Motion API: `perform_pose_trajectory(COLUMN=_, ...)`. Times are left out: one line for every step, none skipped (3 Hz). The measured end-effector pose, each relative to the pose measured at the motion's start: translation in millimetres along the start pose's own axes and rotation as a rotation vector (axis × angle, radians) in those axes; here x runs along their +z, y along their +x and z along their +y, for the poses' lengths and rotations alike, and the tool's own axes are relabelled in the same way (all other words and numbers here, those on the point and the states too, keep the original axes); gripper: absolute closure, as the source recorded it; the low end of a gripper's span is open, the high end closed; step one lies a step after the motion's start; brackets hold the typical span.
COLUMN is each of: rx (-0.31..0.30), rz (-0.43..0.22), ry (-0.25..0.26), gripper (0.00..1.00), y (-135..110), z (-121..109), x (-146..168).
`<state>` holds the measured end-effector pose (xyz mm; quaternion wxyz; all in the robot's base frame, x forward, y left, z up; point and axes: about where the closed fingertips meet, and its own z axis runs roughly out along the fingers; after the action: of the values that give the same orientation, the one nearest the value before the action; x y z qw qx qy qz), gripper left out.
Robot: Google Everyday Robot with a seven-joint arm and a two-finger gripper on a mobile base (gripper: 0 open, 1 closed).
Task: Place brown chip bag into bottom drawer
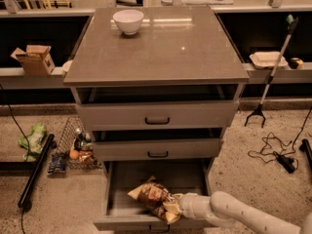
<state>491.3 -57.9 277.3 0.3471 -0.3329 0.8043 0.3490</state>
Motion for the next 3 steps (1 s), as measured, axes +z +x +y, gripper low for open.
perform_pose_trajectory(rx=0.043, rz=-0.004, ry=-0.006, gripper=0.82, y=11, z=-16, x=30)
perform_pose_trajectory(rx=0.065, rz=-0.022, ry=-0.014, gripper=0.59, y=9, z=-29, x=49)
perform_pose_trajectory(rx=0.069, rz=-0.042, ry=-0.033, gripper=0.36, y=2, z=-34, x=59)
